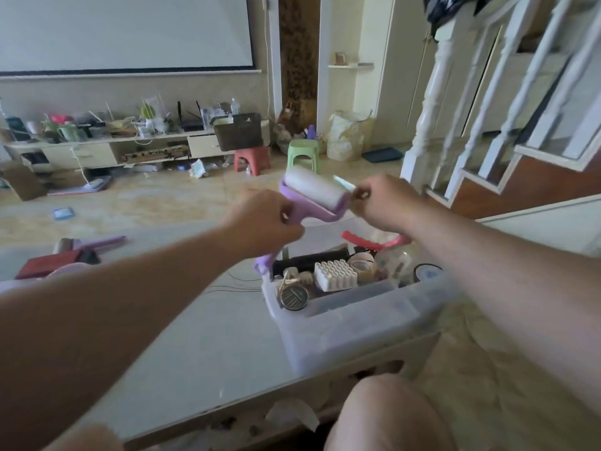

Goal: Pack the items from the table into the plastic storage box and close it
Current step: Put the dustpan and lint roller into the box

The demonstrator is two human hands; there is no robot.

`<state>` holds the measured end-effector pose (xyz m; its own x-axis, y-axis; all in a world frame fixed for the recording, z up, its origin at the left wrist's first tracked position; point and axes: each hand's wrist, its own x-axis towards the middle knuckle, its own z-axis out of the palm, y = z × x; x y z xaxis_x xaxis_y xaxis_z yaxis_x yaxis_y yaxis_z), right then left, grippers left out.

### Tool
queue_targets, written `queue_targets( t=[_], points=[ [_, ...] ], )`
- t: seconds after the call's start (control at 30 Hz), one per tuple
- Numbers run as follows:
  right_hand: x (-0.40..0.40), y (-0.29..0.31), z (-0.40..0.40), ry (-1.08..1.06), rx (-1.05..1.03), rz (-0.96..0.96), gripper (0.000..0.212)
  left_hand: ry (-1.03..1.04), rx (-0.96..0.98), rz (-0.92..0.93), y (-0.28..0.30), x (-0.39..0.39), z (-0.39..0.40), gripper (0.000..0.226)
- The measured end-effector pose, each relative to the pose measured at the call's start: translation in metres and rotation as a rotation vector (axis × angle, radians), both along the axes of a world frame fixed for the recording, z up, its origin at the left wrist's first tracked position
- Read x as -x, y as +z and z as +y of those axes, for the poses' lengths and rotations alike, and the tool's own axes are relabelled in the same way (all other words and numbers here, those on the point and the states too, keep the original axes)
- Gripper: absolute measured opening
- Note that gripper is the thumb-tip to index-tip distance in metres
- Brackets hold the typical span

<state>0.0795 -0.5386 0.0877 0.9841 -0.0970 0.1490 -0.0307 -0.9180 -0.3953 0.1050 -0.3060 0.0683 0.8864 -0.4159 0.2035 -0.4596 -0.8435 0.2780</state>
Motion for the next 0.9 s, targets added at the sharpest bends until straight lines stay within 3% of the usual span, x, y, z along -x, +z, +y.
queue_targets(
  t=[0.23,0.43,0.67,0.9],
  points=[
    [-0.027,-0.072,-0.057,-0.121,0.286,0.336,0.012,-0.036,-0.318,0.102,-0.051,-0.035,-0.088,0.031],
    [-0.053,-0.074,-0.072,-0.06,0.512,0.306,0.034,0.022,-0.488,-0.004,-0.086,-0.066,-0.087,0.036],
    [-0.083,-0.089,-0.076,-0.042,0.536,0.359,0.035,-0.006,-0.599,0.089,-0.108,-0.09,-0.073,0.01],
    [-0.088,-0.114,-0.076,-0.055,0.476,0.374,0.033,0.035,-0.553,0.107,-0.122,-0.087,-0.078,0.017]
  ],
)
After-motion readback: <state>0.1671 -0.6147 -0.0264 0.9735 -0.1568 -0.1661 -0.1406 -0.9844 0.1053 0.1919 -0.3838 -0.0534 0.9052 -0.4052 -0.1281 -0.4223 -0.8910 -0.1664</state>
